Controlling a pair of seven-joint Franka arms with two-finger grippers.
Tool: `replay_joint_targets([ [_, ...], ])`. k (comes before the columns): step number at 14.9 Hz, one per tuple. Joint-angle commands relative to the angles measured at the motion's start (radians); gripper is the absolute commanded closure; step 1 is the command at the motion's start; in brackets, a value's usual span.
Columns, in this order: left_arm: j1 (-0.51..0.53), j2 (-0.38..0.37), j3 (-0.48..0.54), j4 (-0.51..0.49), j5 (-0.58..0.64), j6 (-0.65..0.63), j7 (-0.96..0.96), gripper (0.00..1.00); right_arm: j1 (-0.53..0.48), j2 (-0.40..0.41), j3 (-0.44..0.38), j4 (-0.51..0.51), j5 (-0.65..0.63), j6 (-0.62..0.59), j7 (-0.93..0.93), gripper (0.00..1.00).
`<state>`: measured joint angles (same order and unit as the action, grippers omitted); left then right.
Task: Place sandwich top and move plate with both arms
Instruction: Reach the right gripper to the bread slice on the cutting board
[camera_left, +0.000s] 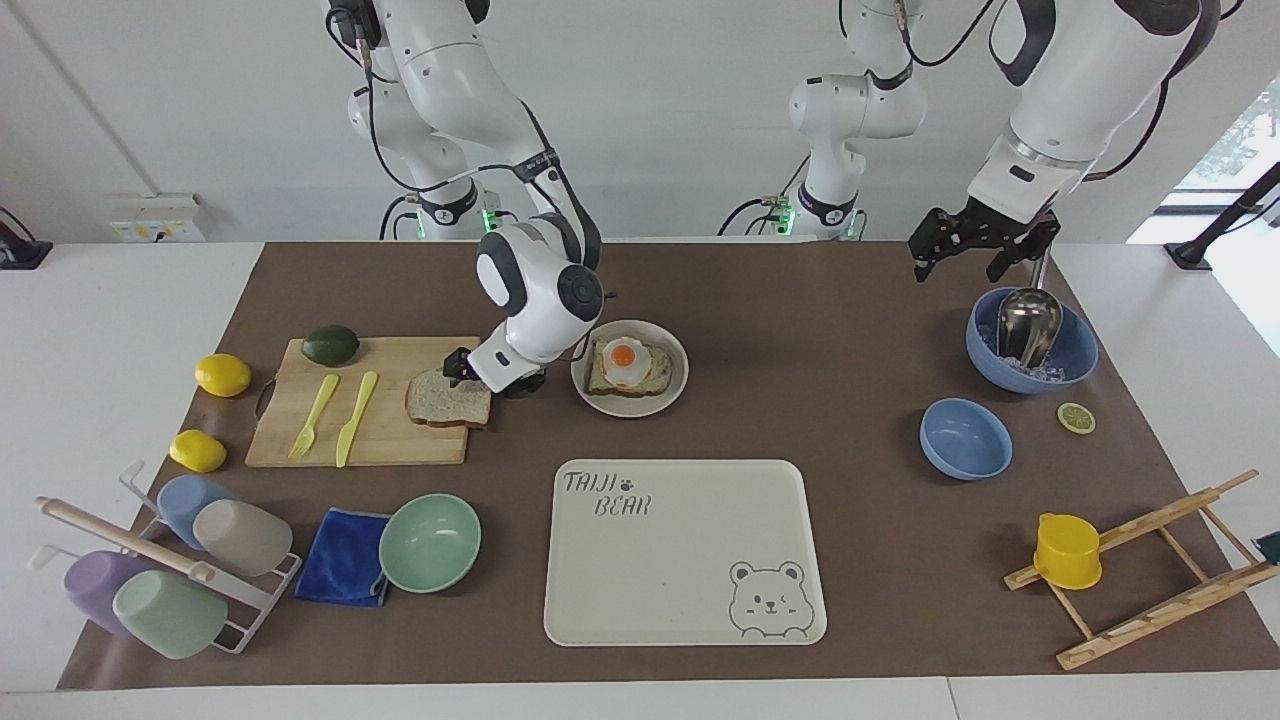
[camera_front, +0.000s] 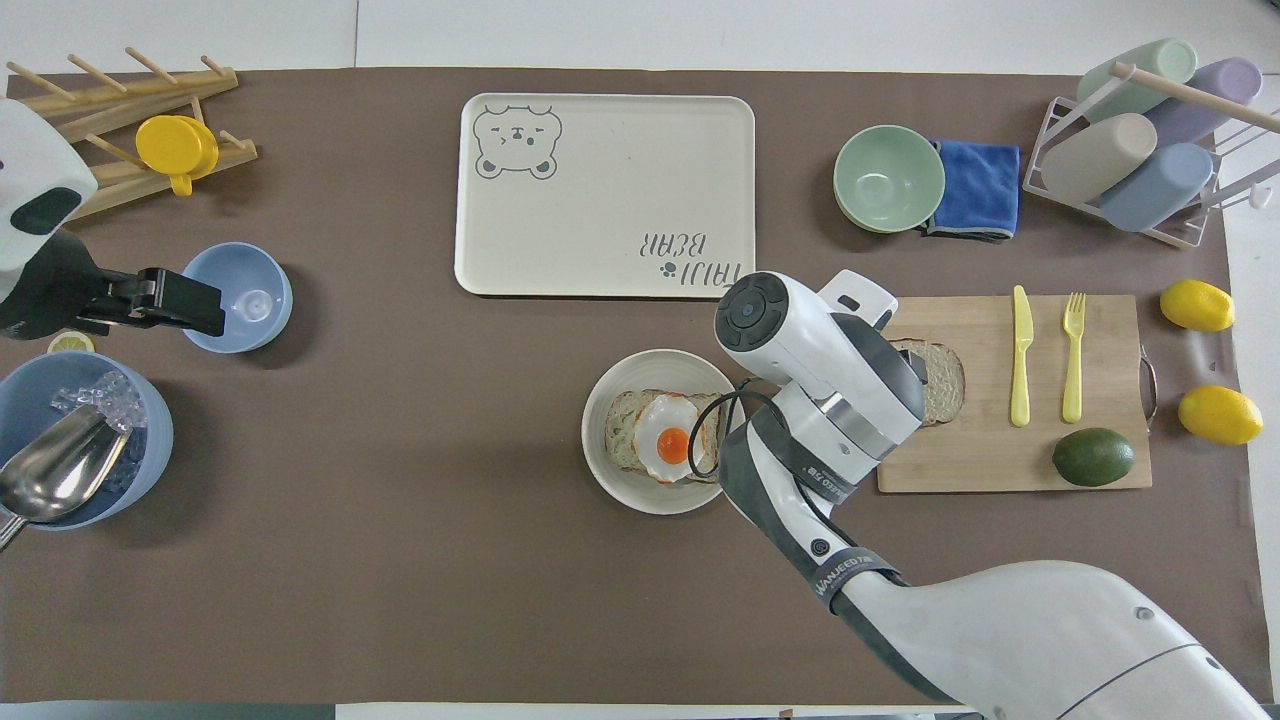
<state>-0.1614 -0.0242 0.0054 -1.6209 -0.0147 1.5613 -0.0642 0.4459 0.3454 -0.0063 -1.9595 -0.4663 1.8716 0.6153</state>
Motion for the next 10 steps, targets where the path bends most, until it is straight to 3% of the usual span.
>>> replay_joint_targets([
  [1, 0.003, -0.025, -0.001, -0.025, -0.01, -0.004, -0.009, 0.0, -0.009, -0.035, 0.008, -0.044, -0.041, 0.021, 0.006, 0.15],
  [3, 0.003, -0.025, -0.001, -0.025, -0.01, -0.004, -0.009, 0.0, -0.009, -0.037, 0.008, -0.044, -0.046, 0.015, 0.004, 0.25],
  [8, 0.005, -0.025, -0.001, -0.025, -0.01, -0.004, -0.009, 0.0, -0.001, -0.039, 0.009, -0.039, -0.052, -0.003, -0.003, 1.0],
  [10, 0.003, -0.025, -0.001, -0.025, -0.01, -0.004, -0.009, 0.0, 0.007, -0.039, 0.009, -0.035, -0.054, -0.009, -0.003, 1.0],
])
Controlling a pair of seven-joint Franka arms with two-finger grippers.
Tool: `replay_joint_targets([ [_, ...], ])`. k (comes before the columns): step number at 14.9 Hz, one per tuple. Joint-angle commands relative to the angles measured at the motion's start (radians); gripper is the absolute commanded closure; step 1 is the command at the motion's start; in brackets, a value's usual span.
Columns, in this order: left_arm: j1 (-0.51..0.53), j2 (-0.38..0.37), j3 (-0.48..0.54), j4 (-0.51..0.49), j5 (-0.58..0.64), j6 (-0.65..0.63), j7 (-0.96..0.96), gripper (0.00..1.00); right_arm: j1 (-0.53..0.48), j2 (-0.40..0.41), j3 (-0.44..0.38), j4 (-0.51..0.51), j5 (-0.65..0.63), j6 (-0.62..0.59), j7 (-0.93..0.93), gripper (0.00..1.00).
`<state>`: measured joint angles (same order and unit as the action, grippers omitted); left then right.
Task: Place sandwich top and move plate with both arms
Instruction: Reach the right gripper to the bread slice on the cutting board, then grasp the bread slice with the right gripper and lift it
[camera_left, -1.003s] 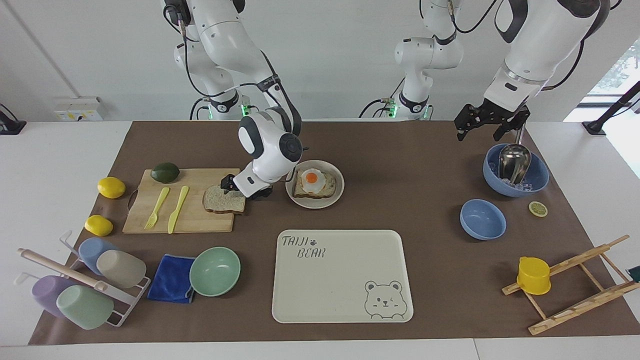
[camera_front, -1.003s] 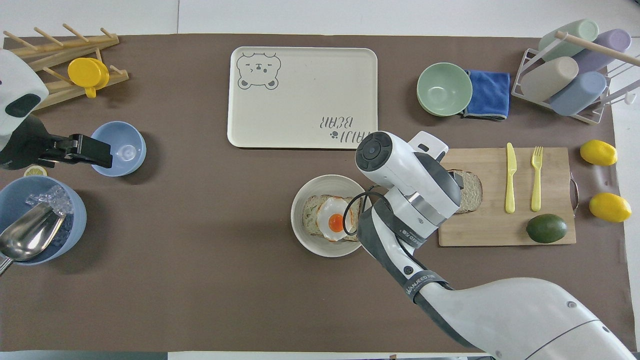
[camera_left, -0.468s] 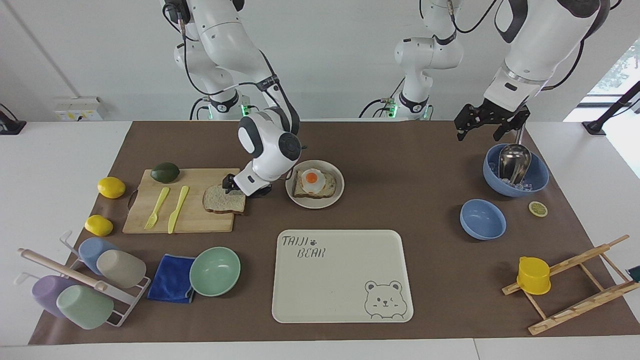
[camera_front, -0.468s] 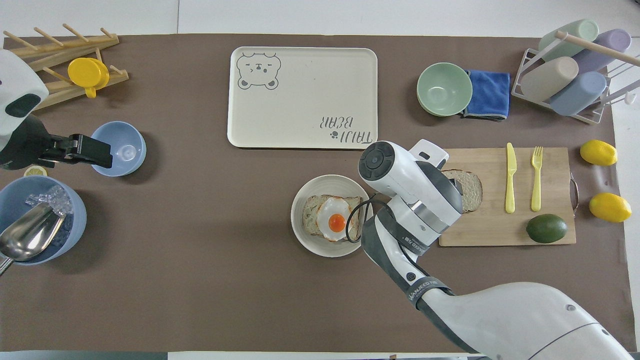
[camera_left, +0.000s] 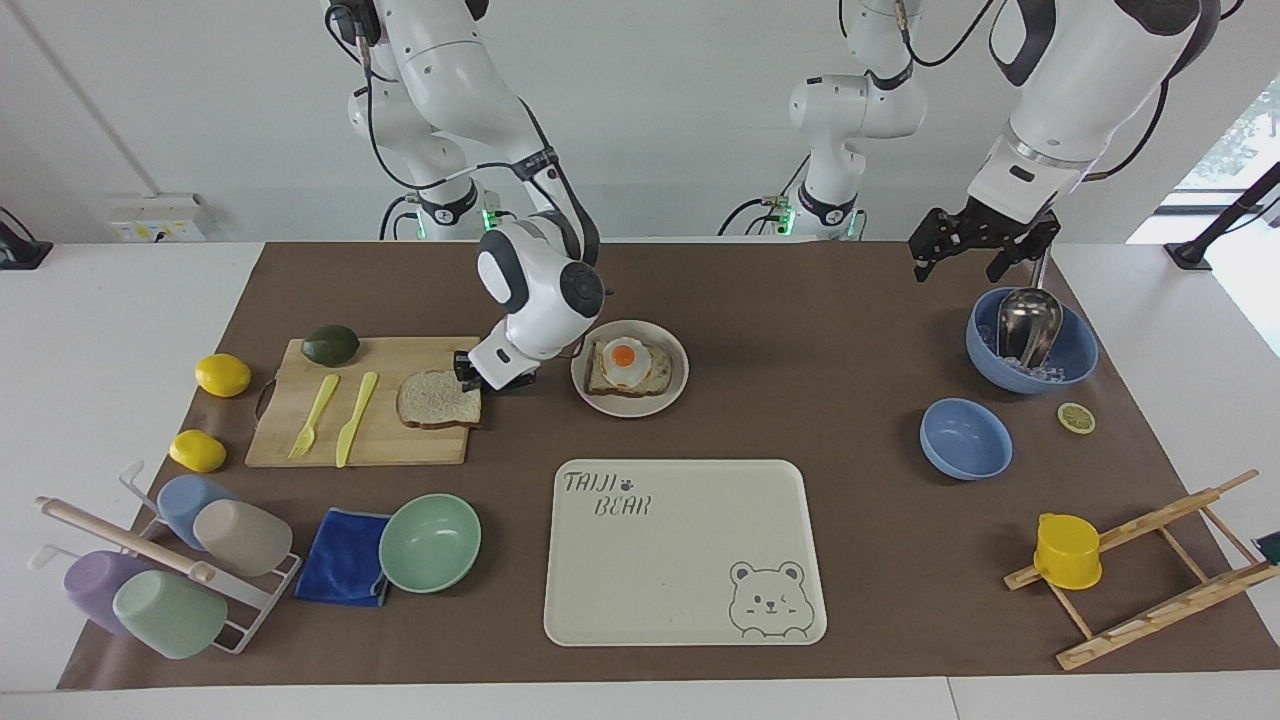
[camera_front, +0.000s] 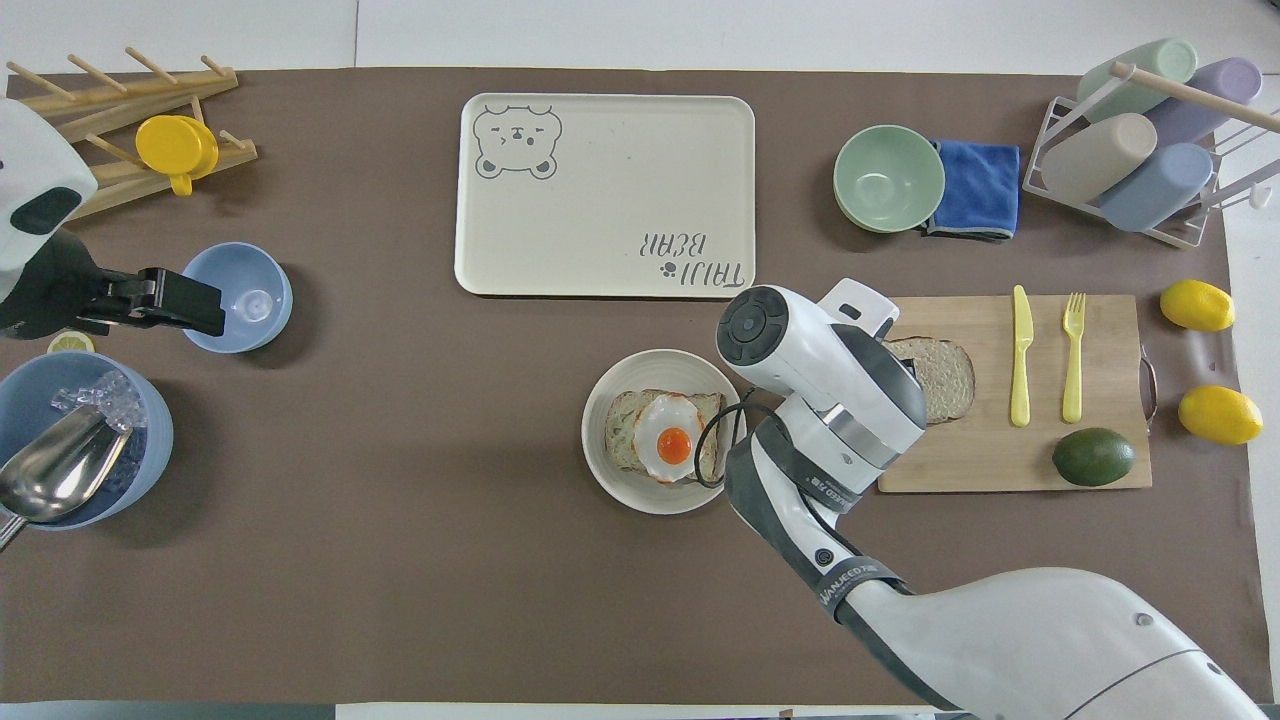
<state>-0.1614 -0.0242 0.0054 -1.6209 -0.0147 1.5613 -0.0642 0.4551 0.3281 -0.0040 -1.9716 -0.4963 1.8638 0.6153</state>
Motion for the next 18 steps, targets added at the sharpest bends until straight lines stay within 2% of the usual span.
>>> replay_joint_targets([
  [1, 0.003, -0.025, -0.001, -0.025, -0.01, -0.004, -0.008, 0.0, -0.003, -0.02, 0.007, -0.009, -0.027, -0.021, -0.003, 1.0],
  [5, 0.005, -0.025, 0.001, -0.025, -0.01, -0.006, -0.009, 0.0, 0.01, 0.009, 0.047, 0.127, -0.03, -0.159, -0.029, 1.0],
  [10, 0.005, -0.025, 0.001, -0.025, -0.01, -0.004, -0.008, 0.0, 0.112, 0.017, 0.055, 0.23, -0.03, -0.299, -0.031, 1.0],
  [13, 0.005, -0.025, 0.001, -0.025, -0.01, -0.003, -0.009, 0.0, 0.129, 0.04, 0.079, 0.324, -0.016, -0.359, -0.031, 1.0],
  [15, 0.005, -0.025, 0.001, -0.025, -0.01, 0.0, -0.009, 0.0, 0.125, 0.046, 0.127, 0.341, -0.016, -0.37, -0.031, 1.0],
  [18, 0.005, -0.025, 0.001, -0.025, -0.008, 0.003, -0.011, 0.0, 0.148, 0.045, 0.147, 0.347, -0.015, -0.411, -0.023, 1.0],
])
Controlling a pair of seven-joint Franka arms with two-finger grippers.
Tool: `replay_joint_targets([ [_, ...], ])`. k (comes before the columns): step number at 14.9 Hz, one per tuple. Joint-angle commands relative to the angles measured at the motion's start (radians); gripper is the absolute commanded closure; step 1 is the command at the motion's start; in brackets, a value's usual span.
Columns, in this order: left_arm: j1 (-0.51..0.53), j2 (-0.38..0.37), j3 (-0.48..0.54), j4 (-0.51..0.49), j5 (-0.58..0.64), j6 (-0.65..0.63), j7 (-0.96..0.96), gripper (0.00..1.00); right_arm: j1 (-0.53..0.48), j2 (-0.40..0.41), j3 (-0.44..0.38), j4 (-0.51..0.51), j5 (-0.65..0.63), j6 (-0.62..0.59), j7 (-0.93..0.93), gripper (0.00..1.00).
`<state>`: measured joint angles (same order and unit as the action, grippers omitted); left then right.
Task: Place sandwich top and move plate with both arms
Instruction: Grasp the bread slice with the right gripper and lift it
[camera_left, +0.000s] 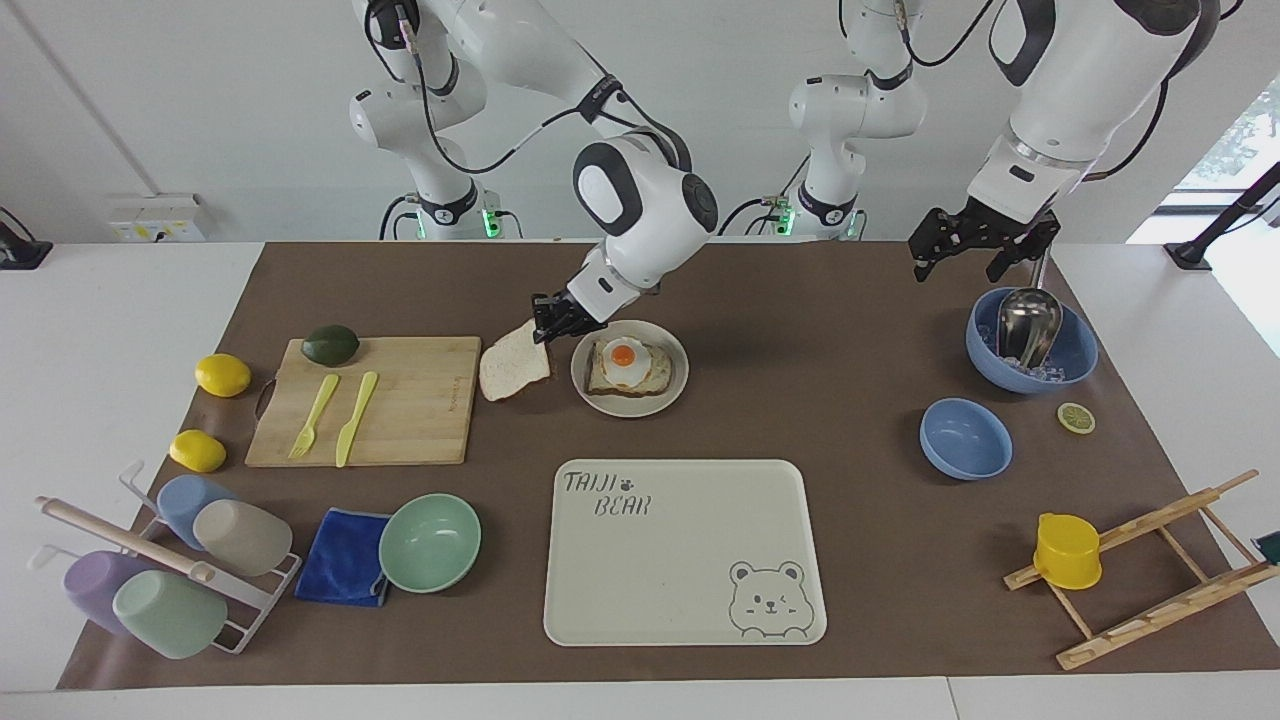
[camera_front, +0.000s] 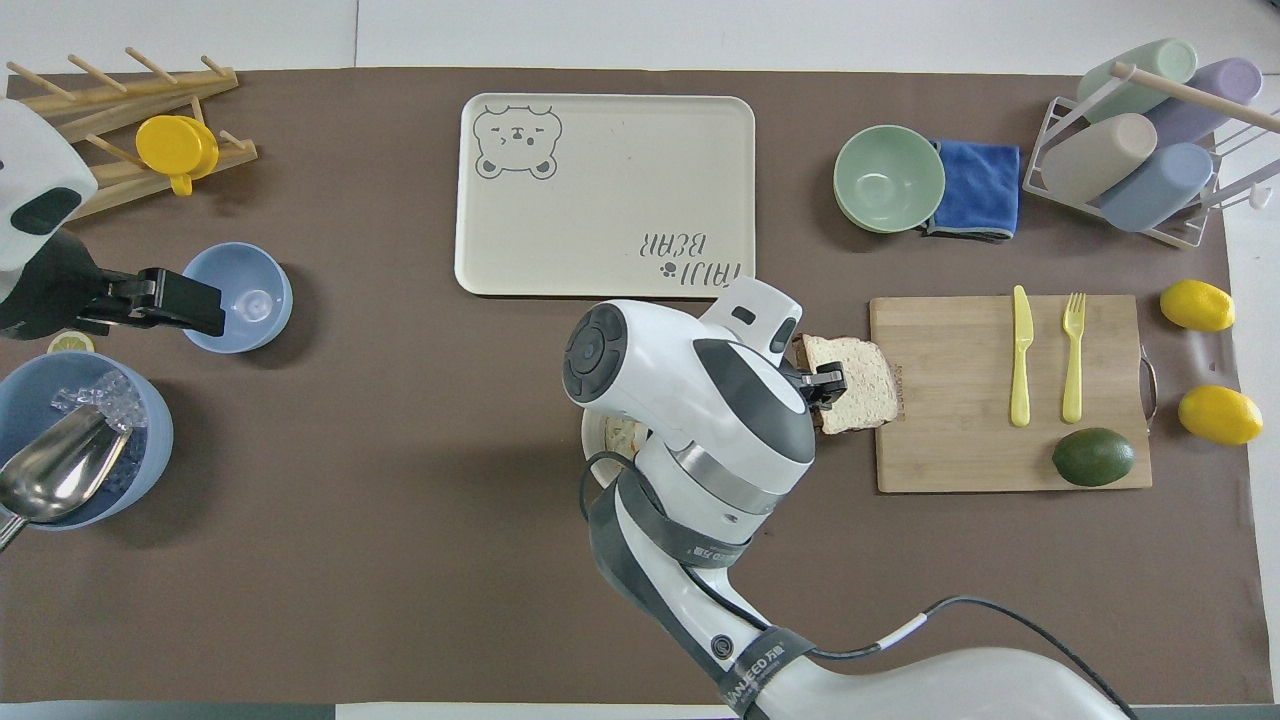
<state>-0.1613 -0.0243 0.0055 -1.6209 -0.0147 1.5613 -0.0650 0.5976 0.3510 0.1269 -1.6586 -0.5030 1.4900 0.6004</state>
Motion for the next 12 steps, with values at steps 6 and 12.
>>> replay_joint_targets([
  [6, 0.023, -0.025, 0.001, -0.025, -0.008, 0.006, -0.01, 0.0, -0.034, -0.01, 0.046, 0.028, 0.081, -0.074, -0.007, 1.0],
  [12, 0.026, -0.025, 0.002, -0.025, -0.008, 0.008, -0.01, 0.0, -0.044, -0.007, 0.105, 0.063, 0.13, 0.002, 0.128, 1.0],
])
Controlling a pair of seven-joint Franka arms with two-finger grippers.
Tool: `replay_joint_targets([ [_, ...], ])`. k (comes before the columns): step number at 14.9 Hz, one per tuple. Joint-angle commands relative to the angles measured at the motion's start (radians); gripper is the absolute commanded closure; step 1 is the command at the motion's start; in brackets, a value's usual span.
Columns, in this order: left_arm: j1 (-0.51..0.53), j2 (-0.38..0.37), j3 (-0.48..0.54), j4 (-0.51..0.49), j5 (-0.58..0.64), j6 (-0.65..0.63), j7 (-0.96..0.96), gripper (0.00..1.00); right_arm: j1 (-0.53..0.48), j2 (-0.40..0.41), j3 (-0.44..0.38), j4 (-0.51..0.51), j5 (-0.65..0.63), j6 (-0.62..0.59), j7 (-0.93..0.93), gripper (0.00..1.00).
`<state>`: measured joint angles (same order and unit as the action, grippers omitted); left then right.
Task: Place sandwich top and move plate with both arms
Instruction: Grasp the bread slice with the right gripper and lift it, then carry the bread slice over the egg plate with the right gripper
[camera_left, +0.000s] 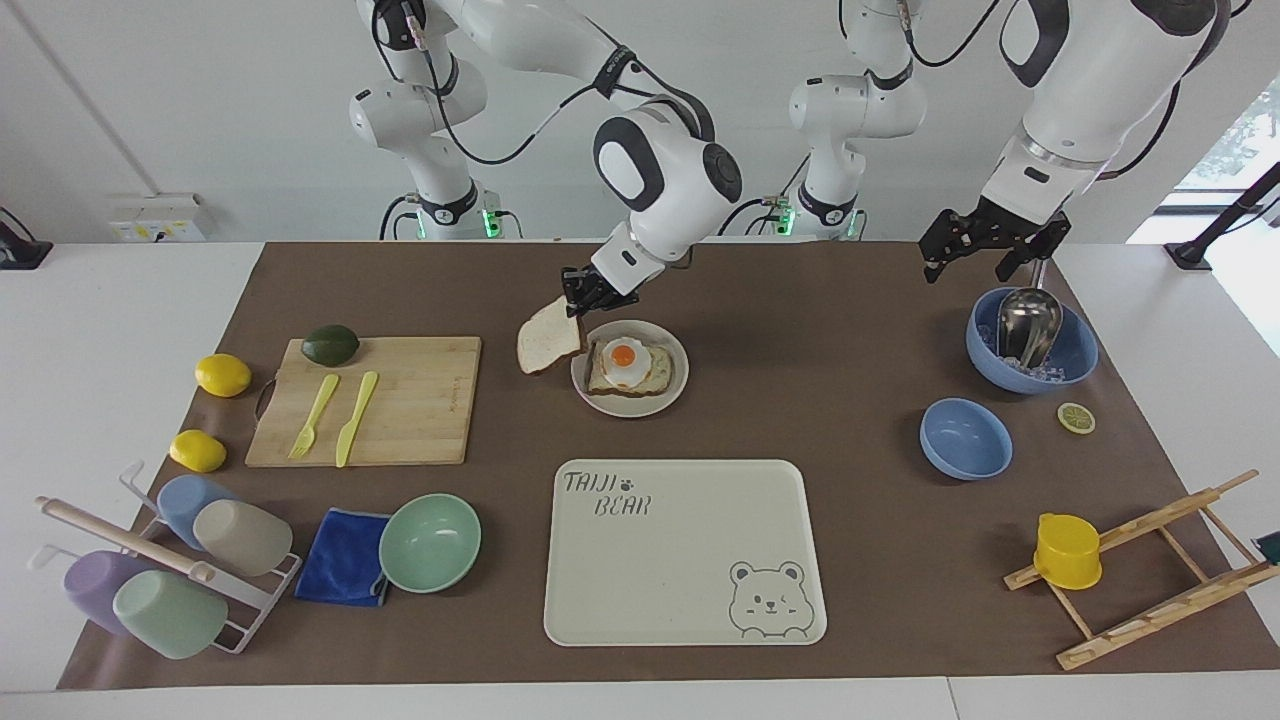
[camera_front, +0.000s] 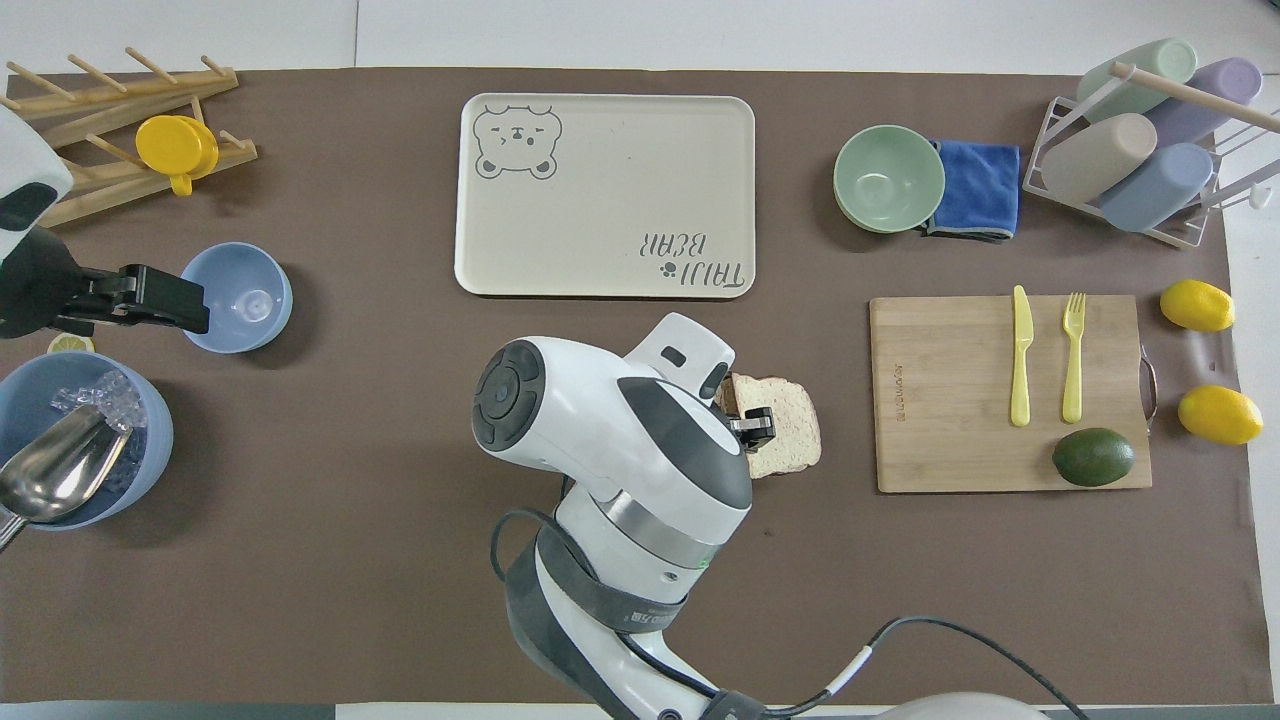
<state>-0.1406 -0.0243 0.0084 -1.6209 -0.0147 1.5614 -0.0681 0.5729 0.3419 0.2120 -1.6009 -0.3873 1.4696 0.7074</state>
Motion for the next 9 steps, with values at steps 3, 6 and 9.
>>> replay_joint_targets([
  [3, 0.009, -0.025, 0.001, -0.025, -0.008, 0.008, -0.007, 0.0, -0.016, 0.003, 0.02, 0.005, 0.013, 0.009, 0.029, 1.0],
  [6, 0.019, -0.025, -0.001, -0.025, -0.008, 0.008, -0.006, 0.0, -0.001, 0.026, 0.02, 0.039, -0.012, 0.014, 0.032, 1.0],
  [9, 0.019, -0.025, 0.001, -0.025, -0.008, 0.009, -0.007, 0.0, -0.001, 0.058, 0.024, 0.048, 0.004, 0.076, 0.047, 1.0],
])
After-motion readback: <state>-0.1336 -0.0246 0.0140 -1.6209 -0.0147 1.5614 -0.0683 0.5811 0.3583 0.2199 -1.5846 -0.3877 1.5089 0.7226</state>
